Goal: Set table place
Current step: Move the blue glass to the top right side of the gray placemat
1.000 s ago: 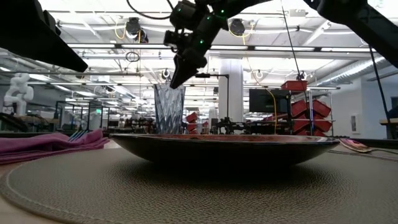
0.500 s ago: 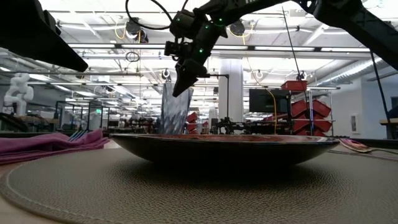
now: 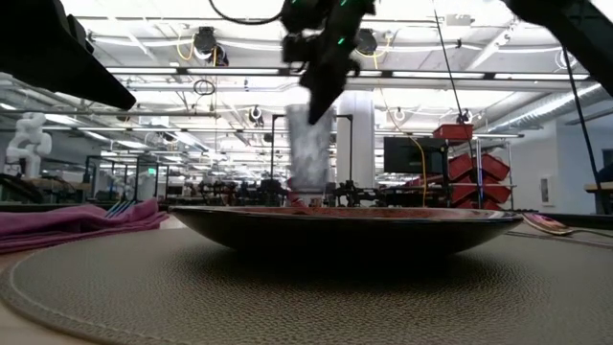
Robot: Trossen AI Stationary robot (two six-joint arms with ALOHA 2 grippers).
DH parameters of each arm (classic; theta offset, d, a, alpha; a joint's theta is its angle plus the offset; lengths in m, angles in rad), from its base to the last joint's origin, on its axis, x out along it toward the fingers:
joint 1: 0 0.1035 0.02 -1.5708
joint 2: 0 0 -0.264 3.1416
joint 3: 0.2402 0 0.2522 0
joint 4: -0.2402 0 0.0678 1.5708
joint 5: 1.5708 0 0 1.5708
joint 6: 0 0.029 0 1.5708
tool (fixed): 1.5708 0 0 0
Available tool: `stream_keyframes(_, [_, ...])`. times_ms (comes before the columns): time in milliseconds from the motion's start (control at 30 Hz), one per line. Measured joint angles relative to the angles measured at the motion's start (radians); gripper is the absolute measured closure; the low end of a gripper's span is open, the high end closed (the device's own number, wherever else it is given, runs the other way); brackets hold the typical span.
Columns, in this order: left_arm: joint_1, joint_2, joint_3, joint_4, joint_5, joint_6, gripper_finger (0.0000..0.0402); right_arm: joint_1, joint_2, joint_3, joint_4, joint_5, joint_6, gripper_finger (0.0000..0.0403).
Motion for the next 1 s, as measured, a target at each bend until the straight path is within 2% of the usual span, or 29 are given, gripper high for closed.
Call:
stream_keyframes(200, [0.0,0.0,0.0,0.002,0.0,-0.002,0.0402,0.031,-0.125,0.0,-0.17,0.009,0.12,0.0402])
stream_keyframes(400, [0.0,0.0,0.0,0.008,0.0,-0.003,0.0402,0.041,-0.219,-0.051,-0.203,0.011,0.226,0.0403])
stream_keyframes(533, [-0.002,0.0,0.0,0.009,0.0,-0.003,0.0402,0.037,-0.315,-0.287,-0.136,0.013,0.28,0.0403])
stream_keyframes(767, [-0.006,0.0,0.0,0.017,0.0,-0.001,0.0402,0.033,-0.59,-0.774,0.166,-0.019,0.368,0.0403])
stream_keyframes(1000, [0.002,0.0,0.0,0.025,0.0,0.0,0.0402,0.033,-0.752,-0.97,0.168,-0.046,0.446,0.0403])
